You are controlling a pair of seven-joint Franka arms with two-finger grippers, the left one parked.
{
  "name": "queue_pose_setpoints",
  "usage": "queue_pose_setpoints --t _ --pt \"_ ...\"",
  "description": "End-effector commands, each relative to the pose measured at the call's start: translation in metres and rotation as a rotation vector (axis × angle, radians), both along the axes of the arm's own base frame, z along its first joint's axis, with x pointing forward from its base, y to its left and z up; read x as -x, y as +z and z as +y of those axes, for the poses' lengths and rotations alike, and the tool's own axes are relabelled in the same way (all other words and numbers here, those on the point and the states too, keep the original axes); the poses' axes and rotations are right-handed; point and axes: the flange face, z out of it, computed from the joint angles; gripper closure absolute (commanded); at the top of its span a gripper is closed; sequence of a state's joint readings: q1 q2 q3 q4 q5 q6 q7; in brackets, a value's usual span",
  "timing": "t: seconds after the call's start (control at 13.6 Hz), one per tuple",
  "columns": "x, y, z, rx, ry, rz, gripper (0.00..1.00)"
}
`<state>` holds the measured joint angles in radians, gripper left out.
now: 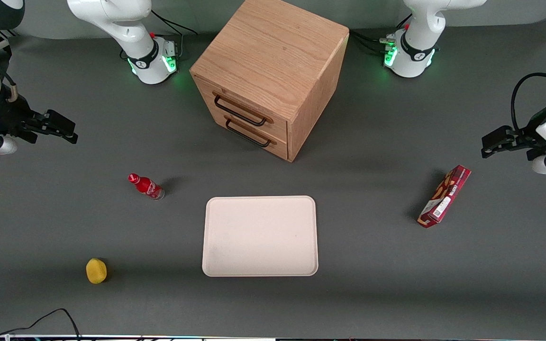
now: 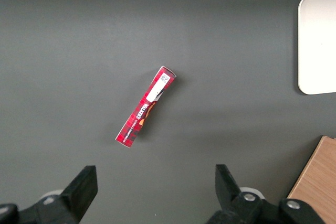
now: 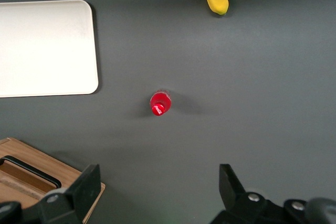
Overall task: Open upper drawer
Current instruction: 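Move the right gripper toward the upper drawer's black handle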
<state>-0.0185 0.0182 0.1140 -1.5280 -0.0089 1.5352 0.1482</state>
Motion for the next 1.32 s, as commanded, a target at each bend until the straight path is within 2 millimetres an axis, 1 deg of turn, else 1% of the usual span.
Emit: queue_pose_setpoints --t 0.0,0.37,0.44,0.51,0.59,0.73,0.88,1.03,1.1,1.25 --pt "-0.003 0.004 -0.001 0.016 0.0 0.0 0.0" --pt "-0.003 0.003 -0.002 0.016 -0.013 0.004 0.0" --pt "-0.002 0.006 0.0 0.016 -0.001 0.0 0.0" --pt "0.001 0.01 0.004 0.013 0.006 -0.005 0.0" --pt "0.004 0.011 0.013 0.003 0.021 0.002 0.0" --pt "0.016 0.012 0.059 -0.066 0.081 0.05 0.0" --pt "0.022 0.011 0.09 -0.103 0.148 0.058 0.0" --pt "0.029 0.01 0.127 -0.153 0.218 0.064 0.0" --pt "0.034 0.009 0.148 -0.177 0.271 0.065 0.0" --pt "0.039 -0.004 0.181 -0.205 0.458 0.084 0.0"
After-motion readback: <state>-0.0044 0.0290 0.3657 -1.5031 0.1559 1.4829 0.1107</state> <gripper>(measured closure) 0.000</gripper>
